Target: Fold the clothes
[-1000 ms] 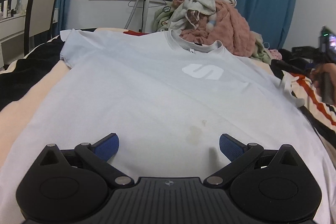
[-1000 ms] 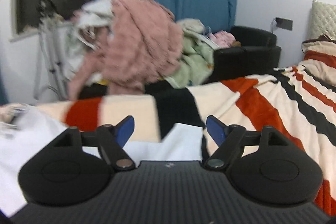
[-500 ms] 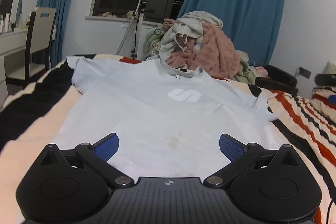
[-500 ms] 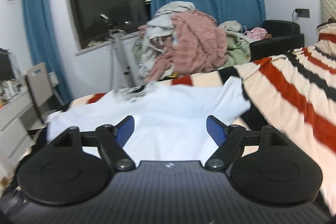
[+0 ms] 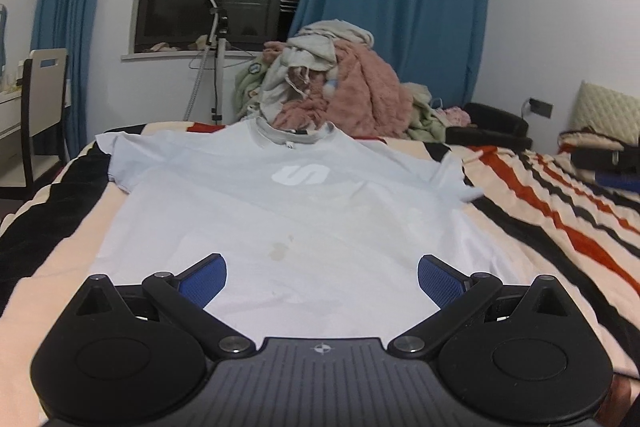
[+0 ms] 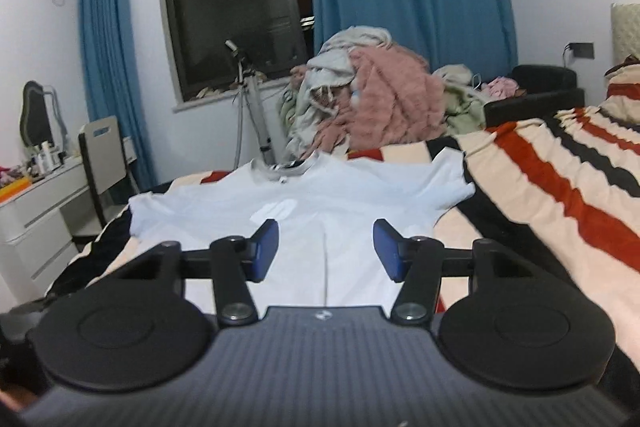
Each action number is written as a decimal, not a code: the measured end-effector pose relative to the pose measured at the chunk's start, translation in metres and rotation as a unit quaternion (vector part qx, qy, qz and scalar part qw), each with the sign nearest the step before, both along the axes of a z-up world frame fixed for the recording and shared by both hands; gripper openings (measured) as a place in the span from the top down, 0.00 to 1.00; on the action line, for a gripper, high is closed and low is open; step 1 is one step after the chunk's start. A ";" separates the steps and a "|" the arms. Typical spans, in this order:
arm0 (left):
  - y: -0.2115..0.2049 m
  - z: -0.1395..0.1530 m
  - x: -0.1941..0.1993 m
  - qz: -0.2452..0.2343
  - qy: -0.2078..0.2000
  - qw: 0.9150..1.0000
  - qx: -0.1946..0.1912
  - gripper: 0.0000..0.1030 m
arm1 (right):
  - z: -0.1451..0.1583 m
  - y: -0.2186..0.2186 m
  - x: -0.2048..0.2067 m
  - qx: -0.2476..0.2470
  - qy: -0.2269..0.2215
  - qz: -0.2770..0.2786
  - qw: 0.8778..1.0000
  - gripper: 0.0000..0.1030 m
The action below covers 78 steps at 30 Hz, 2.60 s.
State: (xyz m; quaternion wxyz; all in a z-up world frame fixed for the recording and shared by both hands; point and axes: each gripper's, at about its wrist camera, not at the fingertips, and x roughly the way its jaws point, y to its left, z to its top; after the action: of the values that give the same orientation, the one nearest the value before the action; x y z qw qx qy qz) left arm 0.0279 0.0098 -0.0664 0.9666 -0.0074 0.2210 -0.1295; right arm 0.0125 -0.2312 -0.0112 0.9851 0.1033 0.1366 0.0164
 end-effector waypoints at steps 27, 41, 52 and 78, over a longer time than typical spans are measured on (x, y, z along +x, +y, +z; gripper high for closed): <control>-0.153 -0.078 -0.048 -0.284 0.100 0.952 0.058 0.58 | -0.011 -0.112 -0.021 0.167 -0.070 -0.139 0.974 0.06; -0.208 -0.091 -0.040 -0.324 0.111 0.939 0.007 0.96 | -0.015 -0.101 -0.016 0.136 -0.060 -0.122 0.981 0.06; -0.142 -0.044 -0.033 -0.239 0.081 0.967 0.036 0.14 | -0.011 -0.077 -0.008 0.052 -0.044 -0.092 0.993 0.06; 0.061 0.051 -0.017 0.037 -0.033 0.998 -0.029 0.00 | -0.029 -0.011 0.031 0.022 0.048 0.015 0.998 0.06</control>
State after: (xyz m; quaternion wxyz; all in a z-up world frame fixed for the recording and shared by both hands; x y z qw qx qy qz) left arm 0.0106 0.0707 -0.0158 0.9769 -0.0390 0.1847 -0.0999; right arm 0.0437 -0.2418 -0.0399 0.9746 0.1232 0.1848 0.0294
